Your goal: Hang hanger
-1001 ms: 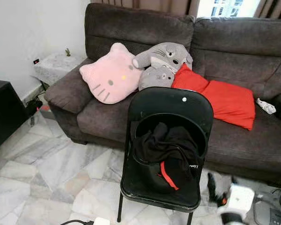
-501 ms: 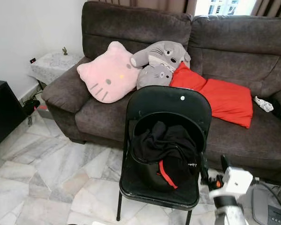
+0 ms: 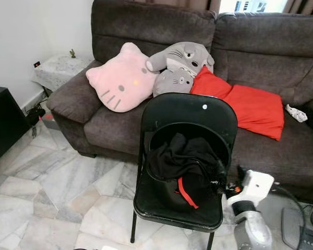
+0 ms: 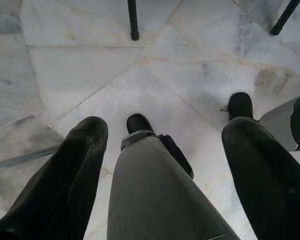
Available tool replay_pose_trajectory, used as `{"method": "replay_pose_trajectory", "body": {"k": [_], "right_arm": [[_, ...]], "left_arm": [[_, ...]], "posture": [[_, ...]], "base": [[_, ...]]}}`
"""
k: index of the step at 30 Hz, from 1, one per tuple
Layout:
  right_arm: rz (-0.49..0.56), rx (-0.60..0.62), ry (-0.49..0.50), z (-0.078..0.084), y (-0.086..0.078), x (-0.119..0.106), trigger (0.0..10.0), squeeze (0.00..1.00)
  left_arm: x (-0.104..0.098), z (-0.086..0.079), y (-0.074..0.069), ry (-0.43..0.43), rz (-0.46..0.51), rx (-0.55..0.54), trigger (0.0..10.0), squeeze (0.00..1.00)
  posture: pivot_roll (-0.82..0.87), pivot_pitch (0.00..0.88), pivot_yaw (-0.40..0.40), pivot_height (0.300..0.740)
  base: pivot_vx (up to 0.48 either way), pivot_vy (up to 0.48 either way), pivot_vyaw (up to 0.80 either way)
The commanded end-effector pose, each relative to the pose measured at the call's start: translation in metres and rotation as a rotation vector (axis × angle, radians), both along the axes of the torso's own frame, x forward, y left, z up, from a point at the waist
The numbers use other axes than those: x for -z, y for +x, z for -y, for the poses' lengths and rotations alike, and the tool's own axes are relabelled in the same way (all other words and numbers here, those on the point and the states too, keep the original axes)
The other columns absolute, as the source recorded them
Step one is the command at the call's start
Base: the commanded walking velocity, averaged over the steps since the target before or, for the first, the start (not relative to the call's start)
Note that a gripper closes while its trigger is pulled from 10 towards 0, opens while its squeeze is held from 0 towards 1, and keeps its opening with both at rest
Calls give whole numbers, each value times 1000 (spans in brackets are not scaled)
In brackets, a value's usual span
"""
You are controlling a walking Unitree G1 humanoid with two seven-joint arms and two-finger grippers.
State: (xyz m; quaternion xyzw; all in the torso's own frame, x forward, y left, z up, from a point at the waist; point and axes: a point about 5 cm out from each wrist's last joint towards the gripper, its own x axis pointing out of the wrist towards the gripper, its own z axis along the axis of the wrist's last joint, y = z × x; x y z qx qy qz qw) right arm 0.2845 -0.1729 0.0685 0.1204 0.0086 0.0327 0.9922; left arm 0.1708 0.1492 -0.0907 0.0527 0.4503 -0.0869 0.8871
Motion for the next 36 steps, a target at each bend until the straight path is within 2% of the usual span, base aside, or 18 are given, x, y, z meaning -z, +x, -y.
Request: {"method": "replay_pose_trajectory", "body": {"k": [1,2,3,15,16,17,20,21,22,23,24,31,32,33,34,35,36], "right_arm": [[-40,-6,3,-1,-2,5,902,0],[-51,-8,2,-1,-2,7,1451,0],[-70,-14,-1,-1,-3,10,10000,0],[-80,-26,-1,-1,1,14,9804,0],[-81,-26,-1,-1,2,13,8784,0],[-78,-27,-1,-1,2,13,0,0],[-71,-33,-1,-2,5,11,0,0],[-71,-38,-12,-3,6,11,4275,0],[-72,-41,-20,-4,7,11,4275,0],[-73,-47,-29,-5,8,11,9843,0],[-72,-52,-30,-6,9,11,10000,0],[-64,-66,-25,-10,12,10,10000,0],[-61,-69,-27,-10,12,10,9059,0],[-60,-68,-28,-10,13,10,4314,0],[-60,-68,-28,-10,13,10,4314,0],[-58,-66,-29,-10,13,10,2431,0],[-58,-66,-29,-10,13,10,2431,0]], "left_arm": [[2,-3,-5,4,-20,-5,10000,0],[2,-3,-5,4,-20,-4,10000,0],[2,-3,-5,5,-20,-3,10000,0],[2,-4,-4,4,-22,6,10000,0],[2,-4,-4,5,-22,6,10000,0],[2,-4,-4,5,-22,7,10000,0],[2,-5,-4,7,-23,8,10000,0],[2,-5,-4,8,-23,9,10000,0],[2,-5,-4,9,-23,10,10000,0],[2,-5,-4,9,-23,12,10000,0],[2,-5,-4,10,-24,12,10000,0],[2,-5,-5,12,-25,13,10000,0],[2,-5,-5,17,-26,16,10000,0],[2,-5,-5,18,-26,18,10000,0],[2,-5,-5,18,-26,18,10000,0],[2,-5,-5,19,-27,20,10000,0],[2,-5,-5,19,-27,20,10000,0]], "posture": [[-99,92,26,740],[-97,93,27,740],[-96,94,28,740],[-92,92,34,740],[-92,92,35,740],[-92,92,35,740],[-90,92,36,740],[-90,91,36,740],[-90,91,36,740],[-90,91,36,740],[-89,91,35,740],[-86,90,33,740],[-84,90,33,740],[-86,92,33,740],[-86,92,33,740],[-86,92,33,740],[-86,92,33,740]], "base": [[0,0,0],[0,0,0],[0,0,0],[0,0,0],[0,0,0],[0,0,0],[0,0,0],[0,0,0],[0,0,0],[0,0,0],[0,0,0],[0,0,0],[0,0,0],[0,0,0],[0,0,0],[0,0,0],[0,0,0]]}}
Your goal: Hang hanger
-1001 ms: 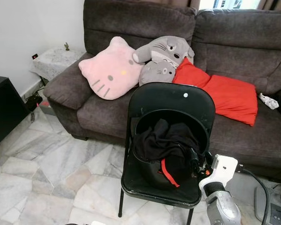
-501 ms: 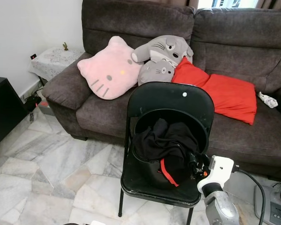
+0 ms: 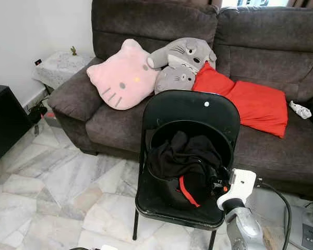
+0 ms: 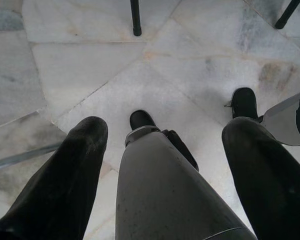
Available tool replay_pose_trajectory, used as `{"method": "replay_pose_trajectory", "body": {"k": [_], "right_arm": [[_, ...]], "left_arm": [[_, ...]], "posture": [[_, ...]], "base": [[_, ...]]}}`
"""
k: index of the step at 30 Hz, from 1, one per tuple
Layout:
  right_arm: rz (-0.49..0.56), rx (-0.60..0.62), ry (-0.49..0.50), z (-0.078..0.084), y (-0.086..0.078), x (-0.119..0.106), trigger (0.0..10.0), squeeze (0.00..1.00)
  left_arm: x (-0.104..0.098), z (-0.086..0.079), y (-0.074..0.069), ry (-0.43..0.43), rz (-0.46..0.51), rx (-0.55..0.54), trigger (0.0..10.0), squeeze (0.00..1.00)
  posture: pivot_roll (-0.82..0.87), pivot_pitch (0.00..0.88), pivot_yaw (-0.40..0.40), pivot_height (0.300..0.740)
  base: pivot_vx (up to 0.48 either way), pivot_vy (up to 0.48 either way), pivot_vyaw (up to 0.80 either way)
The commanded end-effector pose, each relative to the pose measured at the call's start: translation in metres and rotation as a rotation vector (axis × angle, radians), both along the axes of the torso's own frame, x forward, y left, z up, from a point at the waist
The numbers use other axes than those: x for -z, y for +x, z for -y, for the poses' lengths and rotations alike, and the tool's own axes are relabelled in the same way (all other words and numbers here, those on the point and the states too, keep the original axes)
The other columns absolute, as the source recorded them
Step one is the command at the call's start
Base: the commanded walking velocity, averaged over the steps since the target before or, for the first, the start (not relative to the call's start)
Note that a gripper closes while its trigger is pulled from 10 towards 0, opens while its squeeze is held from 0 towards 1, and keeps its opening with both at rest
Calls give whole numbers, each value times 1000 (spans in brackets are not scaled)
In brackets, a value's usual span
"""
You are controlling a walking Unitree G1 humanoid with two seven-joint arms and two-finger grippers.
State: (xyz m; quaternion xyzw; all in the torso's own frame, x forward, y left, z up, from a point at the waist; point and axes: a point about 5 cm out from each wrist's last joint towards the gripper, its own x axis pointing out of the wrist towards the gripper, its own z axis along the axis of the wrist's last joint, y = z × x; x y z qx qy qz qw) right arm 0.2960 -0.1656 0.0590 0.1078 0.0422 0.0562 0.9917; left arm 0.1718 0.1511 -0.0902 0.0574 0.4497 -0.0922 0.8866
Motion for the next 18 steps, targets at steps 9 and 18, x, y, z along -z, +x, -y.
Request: {"method": "replay_pose_trajectory", "body": {"k": [9,18], "right_arm": [[23,-18,5,-5,3,-3,0,0],[42,3,1,-2,6,-8,0,0]], "left_arm": [[3,-3,-6,18,-28,10,10000,0],[3,-3,-5,20,-28,17,10000,0]], "posture": [[-81,91,33,740],[-81,86,31,740]], "base": [[0,0,0],[0,0,0]]}}
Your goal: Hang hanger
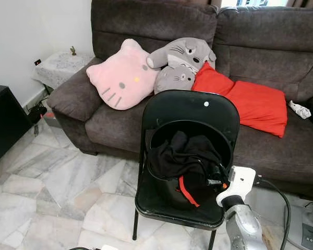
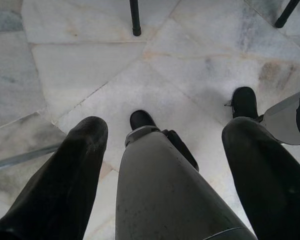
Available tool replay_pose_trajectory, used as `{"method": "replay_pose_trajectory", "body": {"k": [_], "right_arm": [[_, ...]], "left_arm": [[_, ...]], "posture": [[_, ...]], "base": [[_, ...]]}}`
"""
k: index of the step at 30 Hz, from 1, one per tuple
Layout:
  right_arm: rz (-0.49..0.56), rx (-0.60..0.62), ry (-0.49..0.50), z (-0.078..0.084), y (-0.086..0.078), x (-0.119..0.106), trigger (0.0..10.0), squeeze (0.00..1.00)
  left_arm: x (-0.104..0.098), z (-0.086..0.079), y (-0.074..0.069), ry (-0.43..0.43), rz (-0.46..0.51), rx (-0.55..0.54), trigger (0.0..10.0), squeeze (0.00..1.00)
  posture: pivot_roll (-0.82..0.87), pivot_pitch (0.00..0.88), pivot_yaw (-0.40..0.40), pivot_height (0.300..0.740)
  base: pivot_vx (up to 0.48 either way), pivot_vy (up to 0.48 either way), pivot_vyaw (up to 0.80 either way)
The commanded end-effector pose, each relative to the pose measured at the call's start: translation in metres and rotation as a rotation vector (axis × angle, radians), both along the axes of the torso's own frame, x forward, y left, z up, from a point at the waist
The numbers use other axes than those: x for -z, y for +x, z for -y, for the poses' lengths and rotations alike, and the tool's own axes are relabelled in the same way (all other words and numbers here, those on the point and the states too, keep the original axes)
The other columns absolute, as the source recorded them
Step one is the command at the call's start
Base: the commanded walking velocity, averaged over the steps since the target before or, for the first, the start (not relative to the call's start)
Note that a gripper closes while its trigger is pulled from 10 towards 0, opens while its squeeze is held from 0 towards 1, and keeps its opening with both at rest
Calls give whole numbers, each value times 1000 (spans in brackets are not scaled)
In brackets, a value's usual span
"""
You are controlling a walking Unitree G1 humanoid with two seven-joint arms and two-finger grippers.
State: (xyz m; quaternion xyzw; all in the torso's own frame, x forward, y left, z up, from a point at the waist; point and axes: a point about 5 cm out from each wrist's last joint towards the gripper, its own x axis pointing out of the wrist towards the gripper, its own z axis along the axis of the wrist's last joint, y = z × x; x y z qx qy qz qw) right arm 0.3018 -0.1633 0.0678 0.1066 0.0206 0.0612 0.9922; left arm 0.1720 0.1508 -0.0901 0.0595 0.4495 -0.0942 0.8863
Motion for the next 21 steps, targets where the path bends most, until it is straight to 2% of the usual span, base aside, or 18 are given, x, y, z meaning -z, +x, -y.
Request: {"method": "replay_pose_trajectory", "body": {"k": [1,10,12,13,15,21], "right_arm": [[0,18,2,1,1,1,0,0],[73,67,15,8,9,-17,0,0],[155,72,27,10,16,-37,0,0],[155,72,27,10,16,-37,0,0],[221,49,25,7,24,-53,0,0],[303,-19,20,-2,37,-80,0,0]], "left_arm": [[3,-3,-5,18,-28,12,10000,0],[3,-2,-5,21,-27,15,10000,0],[2,-2,-5,19,-26,14,10000,0],[2,-2,-5,19,-26,14,10000,0],[2,-1,-4,18,-24,13,10000,0],[2,0,-2,16,-19,9,10000,0]], "posture": [[-79,85,31,740],[-78,75,26,740],[-78,70,24,740],[-78,70,24,740],[-79,67,23,740],[-79,63,20,740]], "base": [[0,0,0],[0,0,0],[0,0,0],[0,0,0],[0,0,0],[0,0,0]]}}
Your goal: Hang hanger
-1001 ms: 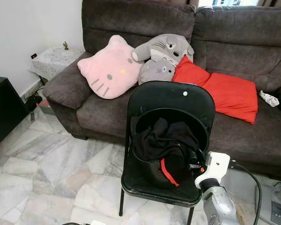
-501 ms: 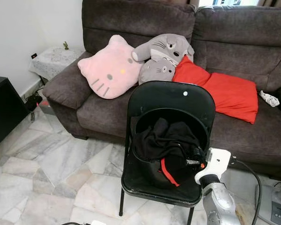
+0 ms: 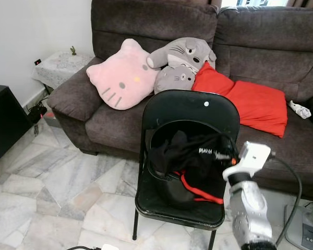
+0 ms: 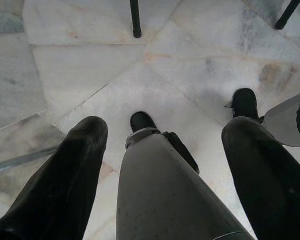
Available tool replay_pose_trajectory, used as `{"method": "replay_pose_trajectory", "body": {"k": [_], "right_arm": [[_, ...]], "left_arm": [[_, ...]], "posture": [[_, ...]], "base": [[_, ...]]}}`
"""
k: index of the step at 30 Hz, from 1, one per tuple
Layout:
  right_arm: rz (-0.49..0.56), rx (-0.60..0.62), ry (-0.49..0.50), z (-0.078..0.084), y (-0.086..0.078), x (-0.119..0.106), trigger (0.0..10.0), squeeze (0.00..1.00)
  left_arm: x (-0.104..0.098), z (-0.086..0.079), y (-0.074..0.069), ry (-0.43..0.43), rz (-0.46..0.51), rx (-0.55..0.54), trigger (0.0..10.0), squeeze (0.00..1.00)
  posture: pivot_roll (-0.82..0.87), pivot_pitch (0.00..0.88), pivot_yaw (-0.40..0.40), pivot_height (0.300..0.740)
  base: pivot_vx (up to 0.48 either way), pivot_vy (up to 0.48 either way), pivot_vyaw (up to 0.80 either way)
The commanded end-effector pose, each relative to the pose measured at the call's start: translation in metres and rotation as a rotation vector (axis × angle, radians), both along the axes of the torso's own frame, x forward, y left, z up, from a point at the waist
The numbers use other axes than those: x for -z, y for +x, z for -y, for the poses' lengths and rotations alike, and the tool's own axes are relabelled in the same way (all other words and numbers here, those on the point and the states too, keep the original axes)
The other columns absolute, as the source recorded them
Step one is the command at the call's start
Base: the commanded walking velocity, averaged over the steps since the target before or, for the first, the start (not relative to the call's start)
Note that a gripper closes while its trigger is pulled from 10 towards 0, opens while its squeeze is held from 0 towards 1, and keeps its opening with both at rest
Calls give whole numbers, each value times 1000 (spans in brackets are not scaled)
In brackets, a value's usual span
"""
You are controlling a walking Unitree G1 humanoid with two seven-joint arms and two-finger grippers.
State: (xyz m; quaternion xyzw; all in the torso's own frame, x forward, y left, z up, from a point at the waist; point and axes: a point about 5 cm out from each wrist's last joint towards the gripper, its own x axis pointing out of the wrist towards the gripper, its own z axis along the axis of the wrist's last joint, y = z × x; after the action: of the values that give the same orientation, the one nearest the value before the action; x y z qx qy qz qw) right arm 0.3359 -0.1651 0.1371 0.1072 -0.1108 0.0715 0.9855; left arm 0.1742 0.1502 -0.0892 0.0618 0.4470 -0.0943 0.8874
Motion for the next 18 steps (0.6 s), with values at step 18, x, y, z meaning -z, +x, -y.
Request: {"method": "replay_pose_trajectory", "body": {"k": [18], "right_arm": [[98,-316,-201,-51,39,-52,0,0]], "left_arm": [[1,0,-1,11,-19,-10,10000,0]], "posture": [[-74,53,14,740]], "base": [[0,0,0]]}}
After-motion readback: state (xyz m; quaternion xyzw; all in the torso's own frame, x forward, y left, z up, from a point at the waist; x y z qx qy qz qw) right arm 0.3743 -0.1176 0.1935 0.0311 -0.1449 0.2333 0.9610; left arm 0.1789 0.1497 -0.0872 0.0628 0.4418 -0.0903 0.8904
